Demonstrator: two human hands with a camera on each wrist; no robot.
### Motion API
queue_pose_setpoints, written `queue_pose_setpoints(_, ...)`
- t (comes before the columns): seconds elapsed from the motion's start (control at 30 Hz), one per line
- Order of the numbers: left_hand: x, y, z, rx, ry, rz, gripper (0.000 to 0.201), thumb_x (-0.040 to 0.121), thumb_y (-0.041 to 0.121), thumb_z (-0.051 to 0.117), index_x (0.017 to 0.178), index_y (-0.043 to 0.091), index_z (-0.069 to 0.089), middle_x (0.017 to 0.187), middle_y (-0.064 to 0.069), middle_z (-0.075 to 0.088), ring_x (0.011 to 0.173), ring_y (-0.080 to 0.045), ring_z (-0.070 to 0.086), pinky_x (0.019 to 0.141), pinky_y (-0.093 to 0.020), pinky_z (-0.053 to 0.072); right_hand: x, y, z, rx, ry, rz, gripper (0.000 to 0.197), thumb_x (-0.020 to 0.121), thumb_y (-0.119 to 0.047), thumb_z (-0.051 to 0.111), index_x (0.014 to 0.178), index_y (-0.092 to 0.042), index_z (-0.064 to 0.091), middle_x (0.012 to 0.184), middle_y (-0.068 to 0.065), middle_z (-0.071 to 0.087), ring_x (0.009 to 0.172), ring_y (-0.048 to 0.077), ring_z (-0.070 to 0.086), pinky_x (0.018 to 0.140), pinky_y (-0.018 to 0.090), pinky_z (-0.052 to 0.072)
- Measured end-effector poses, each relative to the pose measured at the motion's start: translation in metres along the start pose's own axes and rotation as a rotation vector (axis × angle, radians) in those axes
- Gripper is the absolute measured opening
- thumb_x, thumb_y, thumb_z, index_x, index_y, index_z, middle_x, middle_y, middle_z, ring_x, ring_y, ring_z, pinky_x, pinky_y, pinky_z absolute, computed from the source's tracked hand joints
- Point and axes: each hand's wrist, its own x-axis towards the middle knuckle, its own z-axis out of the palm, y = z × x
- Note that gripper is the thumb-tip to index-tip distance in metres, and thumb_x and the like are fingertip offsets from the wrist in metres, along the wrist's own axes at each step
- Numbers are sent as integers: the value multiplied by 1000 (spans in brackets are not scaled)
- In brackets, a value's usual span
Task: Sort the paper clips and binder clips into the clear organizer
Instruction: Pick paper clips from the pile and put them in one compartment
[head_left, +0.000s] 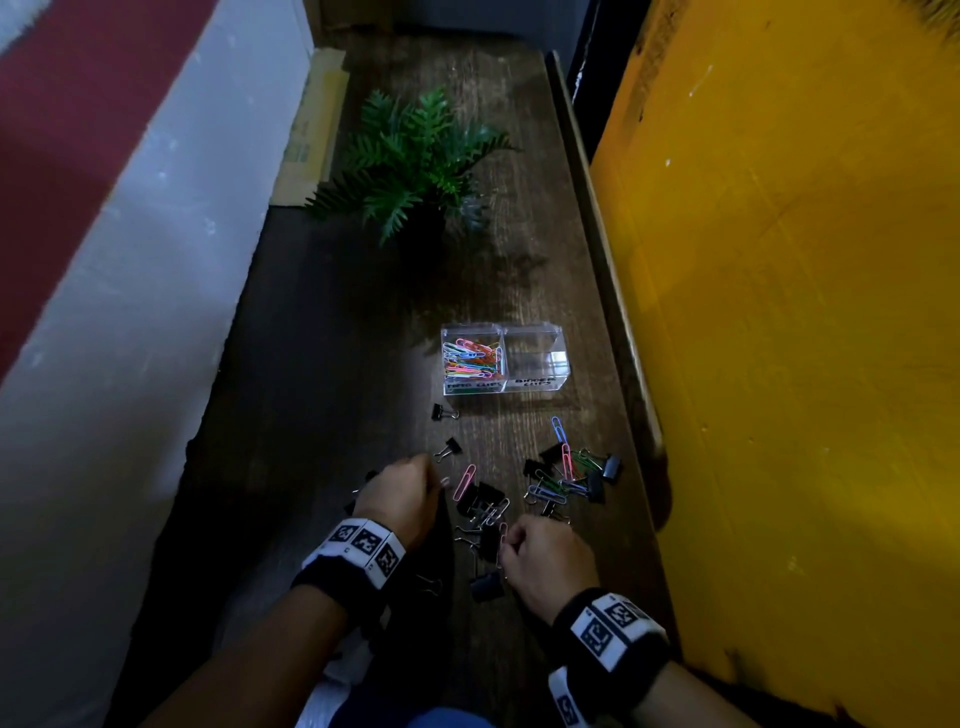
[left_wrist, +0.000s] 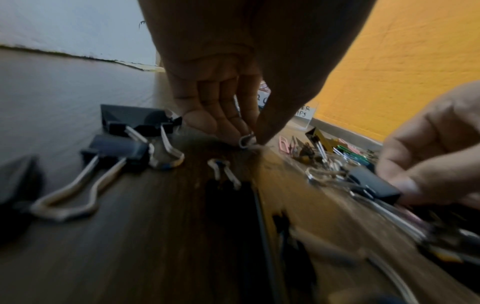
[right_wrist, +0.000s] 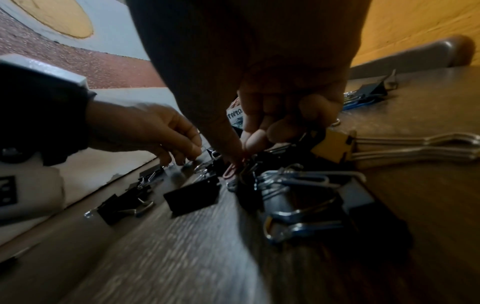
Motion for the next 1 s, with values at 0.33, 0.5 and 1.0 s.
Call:
queue_pose_setpoints(0.33,20,23,-8,90,-30,122,24,90,35,53,107,23,65,111,-2,55,98,-24,57,81,-35,50,3,-6,-1,-55,56,-17,21,86,-45,57,95,-26,58,95,-8,60,89,12,58,77,29,48)
queue_pose_setpoints(0.5,25,29,-7,122,-52,127,28,88,39,56,104,17,62,109,-3,52,95,-24,57,80,-37,50,8,-13,-4,-50,29,22,14,87,-37,56,91,-24,61,93,-5,63,87,15,60,76,31,49)
queue_pose_setpoints(1.0,55,43,-64,6,170,316,9,90,27,51,99,26,53,93,-1,65,80,-22,60,70,-34,48,2,7,-34,164,19,50,11,87,-14,62,83,-25,63,76,-10,61,66,-1,57,49,9,39)
